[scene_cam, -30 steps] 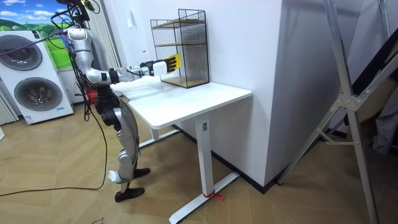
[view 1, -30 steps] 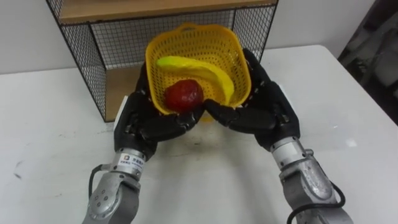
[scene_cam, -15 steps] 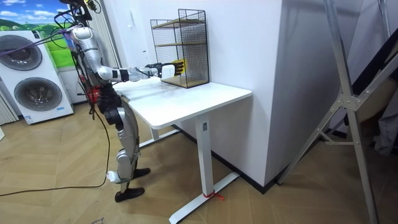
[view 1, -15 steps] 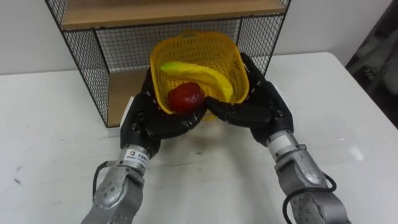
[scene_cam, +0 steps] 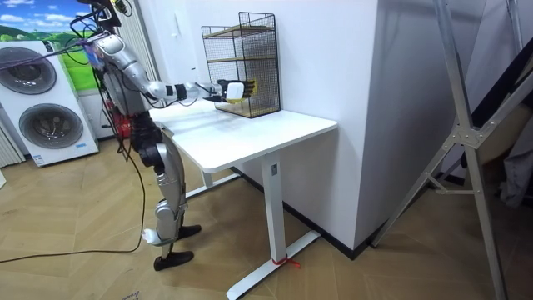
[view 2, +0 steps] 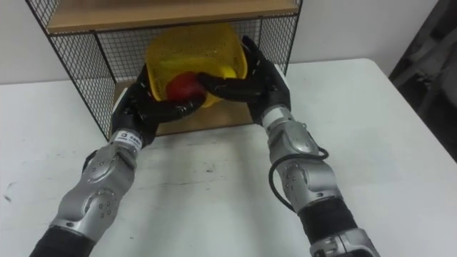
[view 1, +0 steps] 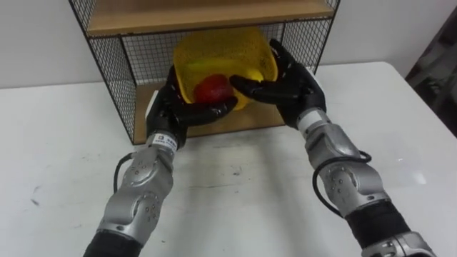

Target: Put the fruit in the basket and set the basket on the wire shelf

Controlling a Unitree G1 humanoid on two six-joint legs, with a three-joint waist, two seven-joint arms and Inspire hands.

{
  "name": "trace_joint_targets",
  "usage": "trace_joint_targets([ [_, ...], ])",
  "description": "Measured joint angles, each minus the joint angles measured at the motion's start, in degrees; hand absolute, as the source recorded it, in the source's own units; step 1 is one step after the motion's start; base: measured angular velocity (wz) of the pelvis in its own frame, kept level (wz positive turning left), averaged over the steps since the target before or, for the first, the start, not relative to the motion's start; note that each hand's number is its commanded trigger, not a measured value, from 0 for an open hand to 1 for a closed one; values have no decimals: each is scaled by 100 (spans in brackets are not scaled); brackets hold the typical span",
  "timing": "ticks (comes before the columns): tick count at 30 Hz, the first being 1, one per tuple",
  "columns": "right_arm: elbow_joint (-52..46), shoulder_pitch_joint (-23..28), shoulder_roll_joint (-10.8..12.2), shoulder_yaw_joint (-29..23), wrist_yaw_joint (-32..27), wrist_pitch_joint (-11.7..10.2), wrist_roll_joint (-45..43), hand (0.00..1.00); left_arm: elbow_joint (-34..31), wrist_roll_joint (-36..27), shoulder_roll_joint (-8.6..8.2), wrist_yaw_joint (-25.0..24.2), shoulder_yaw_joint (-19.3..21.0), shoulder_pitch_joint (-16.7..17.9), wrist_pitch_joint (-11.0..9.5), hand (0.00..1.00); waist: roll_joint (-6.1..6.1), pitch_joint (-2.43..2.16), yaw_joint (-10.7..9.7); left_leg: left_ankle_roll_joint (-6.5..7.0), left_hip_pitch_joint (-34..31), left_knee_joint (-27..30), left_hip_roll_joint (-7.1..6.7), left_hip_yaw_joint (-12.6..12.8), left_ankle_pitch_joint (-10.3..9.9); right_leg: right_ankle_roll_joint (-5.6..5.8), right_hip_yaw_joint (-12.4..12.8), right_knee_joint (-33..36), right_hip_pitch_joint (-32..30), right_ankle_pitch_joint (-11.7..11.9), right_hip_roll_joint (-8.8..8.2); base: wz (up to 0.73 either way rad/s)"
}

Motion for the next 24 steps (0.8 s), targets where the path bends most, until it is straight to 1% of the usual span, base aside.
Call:
trace_joint_targets([
  [2, 168, -82, 10, 5, -36, 85, 1, 0, 126, 0, -9, 69, 5, -65, 70, 0, 2, -1, 26, 0, -7, 6, -3, -14, 0, 0, -27, -2, 7, 0, -2, 6],
  [4, 495, -282, 5, 3, -40, 194, 2, 0, 382, 0, -90, 99, 93, -274, 185, 0, 2, -1, 26, -3, -3, 7, -26, -69, 2, 0, -93, -40, 43, 0, -12, 13],
  [5, 578, -330, 7, 3, -40, 208, 2, 0, 475, 1, -112, 105, 105, -356, 204, 0, 4, -2, 32, -3, 10, 7, -31, -72, 2, -1, -92, -77, 68, 1, -15, 7],
  [6, 713, -425, 12, 3, -46, 245, 2, 0, 650, -1, -140, 117, 153, -524, 250, 0, 23, -5, 59, -3, 23, 6, -33, -73, 2, -3, -92, -106, 86, 10, -15, 0],
  [9, 835, -570, 56, 4, -43, 292, 29, 0, 900, -46, -158, 123, 329, -736, 300, 0, 40, 0, 60, 0, 50, -2, -42, -80, 4, -1, -92, -118, 129, 11, -20, 0],
  [12, 1026, -652, 77, 2, -42, 314, 84, 0, 1023, -113, -151, 193, 351, -819, 384, 0, 55, 2, 58, 0, 111, -15, -52, -82, 3, 6, -107, -183, 191, 24, -23, 0],
  [14, 1202, -705, 100, 3, -42, 329, 81, 0, 1116, -107, -148, 195, 363, -891, 396, 0, 66, 2, 65, 0, 108, -29, -52, -92, 4, 5, -128, -181, 186, 26, -23, 2],
  [17, 1326, -709, 133, 3, -41, 437, 77, 0, 1137, -105, -147, 176, 451, -891, 411, 0, 71, 1, 64, -1, 106, -40, -52, -92, 4, 5, -135, -178, 178, 25, -23, 0],
  [22, 1389, -713, 143, 3, -38, 439, 73, 0, 1143, -105, -142, 157, 480, -892, 425, 0, 79, 0, 63, -1, 100, -47, -56, -100, 4, 5, -140, -179, 170, 25, -25, 0],
  [24, 1397, -713, 141, -11, -38, 441, 77, 0, 1143, -114, -123, 147, 524, -892, 457, 0, 84, -2, 45, -1, 99, -59, -69, -143, 4, 5, -171, -180, 199, 25, -25, 7],
])
